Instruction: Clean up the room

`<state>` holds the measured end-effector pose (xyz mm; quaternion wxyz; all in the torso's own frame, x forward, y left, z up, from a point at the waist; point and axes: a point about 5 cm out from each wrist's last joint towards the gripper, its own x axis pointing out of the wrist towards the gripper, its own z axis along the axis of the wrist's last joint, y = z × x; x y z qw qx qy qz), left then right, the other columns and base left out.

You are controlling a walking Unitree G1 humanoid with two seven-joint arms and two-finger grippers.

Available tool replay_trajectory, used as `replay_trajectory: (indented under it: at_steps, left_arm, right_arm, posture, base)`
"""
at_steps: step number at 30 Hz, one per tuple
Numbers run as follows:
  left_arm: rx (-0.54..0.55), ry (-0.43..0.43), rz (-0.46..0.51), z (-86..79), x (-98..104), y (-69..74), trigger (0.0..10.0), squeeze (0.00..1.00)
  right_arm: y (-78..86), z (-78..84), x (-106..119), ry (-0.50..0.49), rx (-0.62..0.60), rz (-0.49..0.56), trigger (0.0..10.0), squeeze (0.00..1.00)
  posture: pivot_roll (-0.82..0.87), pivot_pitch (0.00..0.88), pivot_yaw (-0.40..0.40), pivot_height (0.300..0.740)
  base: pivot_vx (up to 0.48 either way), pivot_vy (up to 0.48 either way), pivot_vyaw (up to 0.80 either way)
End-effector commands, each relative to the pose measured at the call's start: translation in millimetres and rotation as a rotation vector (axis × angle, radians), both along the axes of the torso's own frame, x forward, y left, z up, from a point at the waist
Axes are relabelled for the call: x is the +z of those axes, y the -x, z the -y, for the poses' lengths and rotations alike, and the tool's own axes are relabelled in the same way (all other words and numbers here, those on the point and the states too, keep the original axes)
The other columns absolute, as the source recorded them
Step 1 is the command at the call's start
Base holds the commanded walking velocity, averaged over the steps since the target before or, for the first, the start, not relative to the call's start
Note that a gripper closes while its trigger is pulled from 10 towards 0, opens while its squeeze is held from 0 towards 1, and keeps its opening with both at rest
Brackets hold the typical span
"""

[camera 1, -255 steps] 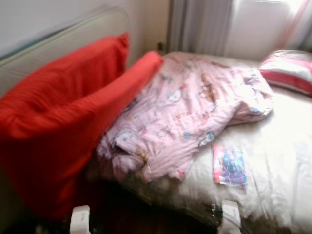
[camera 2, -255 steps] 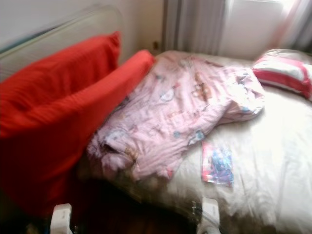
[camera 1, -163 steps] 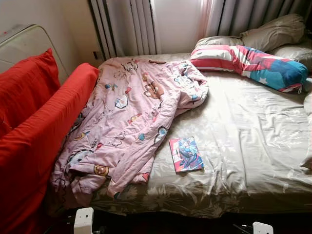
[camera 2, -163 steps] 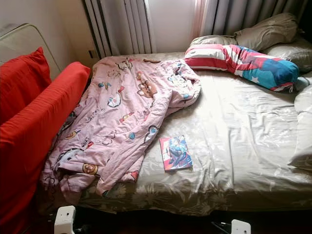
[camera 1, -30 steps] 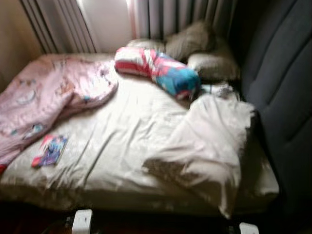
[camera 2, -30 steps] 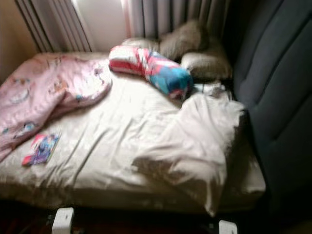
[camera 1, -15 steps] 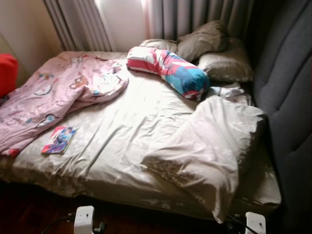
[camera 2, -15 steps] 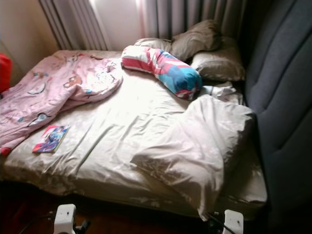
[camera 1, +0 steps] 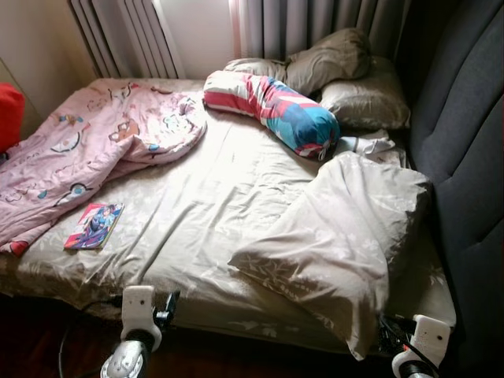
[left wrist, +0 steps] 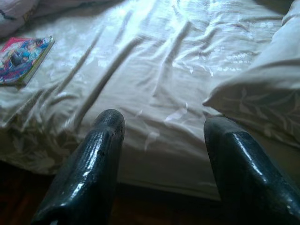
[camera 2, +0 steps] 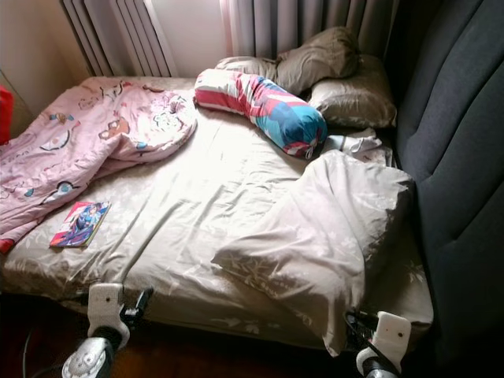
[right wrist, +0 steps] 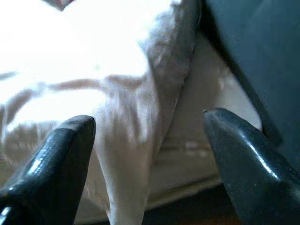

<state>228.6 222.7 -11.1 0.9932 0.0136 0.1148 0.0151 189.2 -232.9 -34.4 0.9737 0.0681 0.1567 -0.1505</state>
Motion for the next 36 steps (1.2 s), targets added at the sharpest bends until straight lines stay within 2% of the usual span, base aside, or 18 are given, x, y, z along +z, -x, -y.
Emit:
replay_trajectory:
  at_steps: [1,13,31,36]
  left_arm:
    - [0.006,0.005,0.036,-2.6,3.9,3.4,10.0,0.0]
    - [0.026,0.013,0.053,-4.2,5.2,8.3,10.0,0.0]
    - [-0.012,0.035,0.075,4.0,13.1,1.4,10.0,0.0]
    - [-0.015,0.033,0.083,3.2,16.2,-3.4,10.0,0.0]
  right_arm:
    - [-2.5,-1.4,5.5,0.003,-0.003,0.038,10.0,0.0]
    - [-11.3,-6.8,5.7,-0.005,0.025,0.036,10.0,0.0]
    - [-18.6,1.8,15.1,0.019,0.029,0.049,10.0,0.0]
    - [-20.5,7.6,15.7,0.023,0.015,0.041,10.0,0.0]
  posture:
    - [-0.11,0.0,0.046,0.74]
    - [-0.1,0.0,0.035,0.74]
    - [-0.1,0.0,0.027,0.74]
    - [-0.1,0.0,0.025,0.74]
  base:
    - [0.0,0.0,0.0]
    - [0.0,0.0,0.0]
    - [0.0,0.0,0.0]
    - [0.25,0.0,0.0]
